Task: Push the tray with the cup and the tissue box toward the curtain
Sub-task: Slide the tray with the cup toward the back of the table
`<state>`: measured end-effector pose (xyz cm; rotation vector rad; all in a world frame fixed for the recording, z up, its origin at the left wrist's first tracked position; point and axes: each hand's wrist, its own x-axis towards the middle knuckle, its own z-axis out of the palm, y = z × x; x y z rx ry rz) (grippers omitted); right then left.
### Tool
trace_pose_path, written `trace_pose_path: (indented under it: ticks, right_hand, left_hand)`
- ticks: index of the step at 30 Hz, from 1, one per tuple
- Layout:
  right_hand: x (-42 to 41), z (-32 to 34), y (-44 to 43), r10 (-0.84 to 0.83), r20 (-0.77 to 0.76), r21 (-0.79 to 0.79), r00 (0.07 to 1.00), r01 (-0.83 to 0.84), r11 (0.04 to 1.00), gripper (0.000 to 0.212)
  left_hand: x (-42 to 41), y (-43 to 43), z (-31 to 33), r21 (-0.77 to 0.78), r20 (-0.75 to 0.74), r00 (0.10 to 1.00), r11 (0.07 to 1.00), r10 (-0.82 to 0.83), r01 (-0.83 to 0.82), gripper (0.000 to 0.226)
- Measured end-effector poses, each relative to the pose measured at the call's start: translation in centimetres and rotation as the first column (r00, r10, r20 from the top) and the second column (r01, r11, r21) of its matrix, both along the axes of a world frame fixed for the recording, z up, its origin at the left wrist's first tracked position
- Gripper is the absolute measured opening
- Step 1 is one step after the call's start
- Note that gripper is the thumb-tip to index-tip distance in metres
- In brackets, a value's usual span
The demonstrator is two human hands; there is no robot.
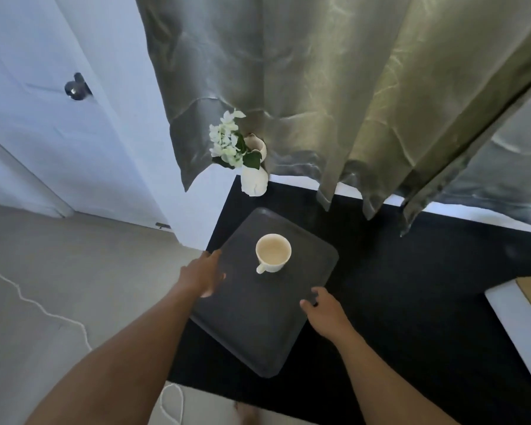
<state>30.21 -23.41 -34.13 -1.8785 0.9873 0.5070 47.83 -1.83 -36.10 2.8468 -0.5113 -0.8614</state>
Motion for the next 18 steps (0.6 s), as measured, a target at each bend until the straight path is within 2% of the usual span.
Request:
trace_pose_path:
  ticks: [8, 18]
  right_hand:
    - [-0.4, -2.4, 3.2, -0.252, -0.080, 0.098, 0.964, 0.259, 0.961, 0.071]
    - [-1.7, -3.1, 4.1, -0.378, -0.164, 0.167, 0.911, 0.403, 0.900, 0.074]
  left_hand:
    - [1.1, 1.8, -4.0, 0.026, -0.089, 0.991, 0.995, 0.100, -0.098, 0.065]
    - [0.8, 1.6, -5.1, -0.027, -0.014, 0.992, 0.992, 0.122, -0.122, 0.048]
